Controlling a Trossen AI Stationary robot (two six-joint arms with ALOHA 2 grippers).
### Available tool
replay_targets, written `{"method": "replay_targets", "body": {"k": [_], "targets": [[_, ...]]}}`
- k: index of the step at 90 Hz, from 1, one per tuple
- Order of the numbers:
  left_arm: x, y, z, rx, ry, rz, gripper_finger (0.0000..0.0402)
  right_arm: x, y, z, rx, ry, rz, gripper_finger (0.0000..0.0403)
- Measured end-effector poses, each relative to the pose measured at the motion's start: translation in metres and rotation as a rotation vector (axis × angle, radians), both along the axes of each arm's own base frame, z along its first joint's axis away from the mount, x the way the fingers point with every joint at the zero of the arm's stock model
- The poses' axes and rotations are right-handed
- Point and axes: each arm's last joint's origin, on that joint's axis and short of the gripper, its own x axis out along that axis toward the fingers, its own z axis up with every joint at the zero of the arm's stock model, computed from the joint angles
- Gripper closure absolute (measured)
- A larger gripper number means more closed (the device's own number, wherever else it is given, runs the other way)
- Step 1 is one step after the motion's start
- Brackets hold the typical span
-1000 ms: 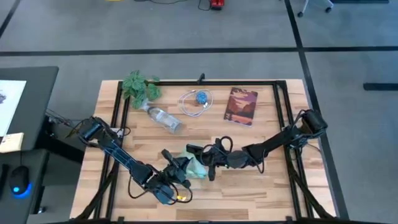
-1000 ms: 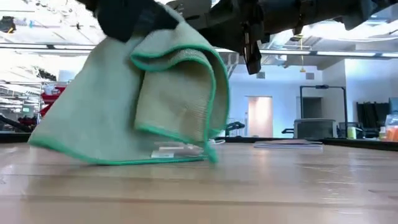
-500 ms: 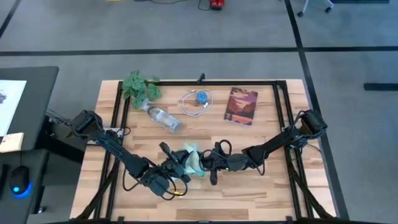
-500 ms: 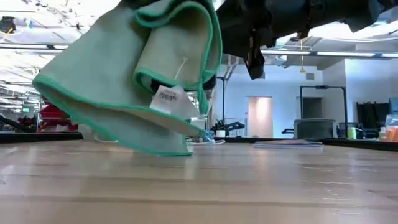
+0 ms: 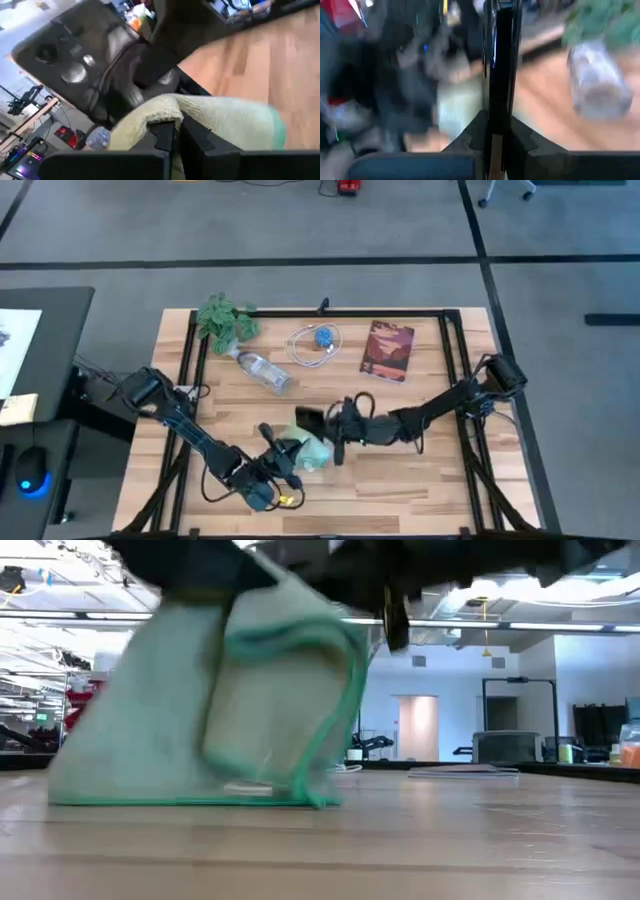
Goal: Apply microfiber cloth
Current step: Wipe the back and front of the black cellphone with the green microfiber cloth
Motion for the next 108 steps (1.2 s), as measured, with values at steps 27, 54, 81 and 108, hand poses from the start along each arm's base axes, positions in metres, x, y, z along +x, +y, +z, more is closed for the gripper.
{"method": "replay_targets", "body": {"k": [27, 54, 81, 108], "targets": [[0.004, 0.003, 0.005, -0.004, -0.03, 0.032, 0.0401, 0.0, 0.0, 0.003, -0.003, -0.052, 0.028, 0.0382], [0.009, 0.007, 0.006, -0.044, -0.028, 0.005, 0.0402, 0.001, -0.001, 0.01, 0.007, -0.138, 0.035, 0.0382], [0.013, 0.01, 0.005, -0.101, -0.033, -0.031, 0.0402, 0.002, -0.004, 0.016, 0.019, -0.195, 0.043, 0.0382], [0.01, 0.01, 0.004, -0.021, 0.006, 0.005, 0.0402, -0.001, 0.002, 0.017, 0.024, -0.203, 0.072, 0.0382]]}}
